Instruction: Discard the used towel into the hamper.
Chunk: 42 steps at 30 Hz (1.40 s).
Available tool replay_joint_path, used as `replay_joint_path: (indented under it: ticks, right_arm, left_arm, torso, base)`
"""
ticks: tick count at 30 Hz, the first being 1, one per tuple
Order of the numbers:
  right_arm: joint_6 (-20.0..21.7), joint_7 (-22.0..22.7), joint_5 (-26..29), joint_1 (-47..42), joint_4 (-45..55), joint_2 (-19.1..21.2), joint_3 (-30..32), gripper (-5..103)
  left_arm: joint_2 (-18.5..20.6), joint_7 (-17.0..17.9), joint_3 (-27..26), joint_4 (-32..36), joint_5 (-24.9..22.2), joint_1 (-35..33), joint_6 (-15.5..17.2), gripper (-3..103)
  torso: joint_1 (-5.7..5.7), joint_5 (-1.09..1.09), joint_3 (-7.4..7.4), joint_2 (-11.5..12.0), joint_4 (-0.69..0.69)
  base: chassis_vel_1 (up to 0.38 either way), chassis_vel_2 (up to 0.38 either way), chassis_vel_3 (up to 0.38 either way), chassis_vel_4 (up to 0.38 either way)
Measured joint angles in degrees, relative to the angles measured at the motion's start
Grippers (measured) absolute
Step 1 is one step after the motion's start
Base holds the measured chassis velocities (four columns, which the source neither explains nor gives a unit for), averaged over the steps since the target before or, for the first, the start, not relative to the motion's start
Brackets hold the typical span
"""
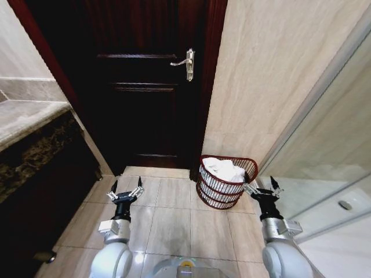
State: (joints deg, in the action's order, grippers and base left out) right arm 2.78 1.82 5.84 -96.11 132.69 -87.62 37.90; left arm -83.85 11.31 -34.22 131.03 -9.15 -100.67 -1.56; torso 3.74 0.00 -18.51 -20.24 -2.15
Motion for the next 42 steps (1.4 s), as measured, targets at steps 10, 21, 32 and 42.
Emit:
replay_joint_path:
  ticks: [10,21,32,42]
  right_arm:
    - [0.9,0.8,-0.2,1.9,-1.2,0.9,-0.7,100]
    - [-0.4,1.7,-0.1,2.3,-1.9,0.3,-0.7,100]
    - [-1.0,2.1,-0.1,2.0,-1.8,0.2,-0.8,100]
    - [-1.0,2.5,-0.2,1.7,-1.2,0.1,-1.3,100]
  left_arm:
    - [0.8,-0.6,-0.8,0.7,-0.8,0.4,0.3,100]
    - [1.0,-0.6,0.1,0.8,-0.8,0.7,0.5,100]
    - [1.0,0.1,0.6,1.0,-0.6,0.8,0.4,100]
    - [0.9,0.3,0.7,1.0,-0.5,0.7,0.0,100]
  torso:
    - [0.40,0.00,-0.68,-1.1,0.00]
    - [0.97,0.00,-1.71,-2.7,0.00]
    - [1.69,0.00,-2.78,-4.5,0.00]
    - [2.38,0.00,-3.93,-6.3,0.00]
  base:
    - [0.000,0.000,0.000,0.000]
    - [0.000,0.000,0.000,0.000]
    - [0.000,0.000,0.000,0.000]
    - [0.000,0.000,0.000,0.000]
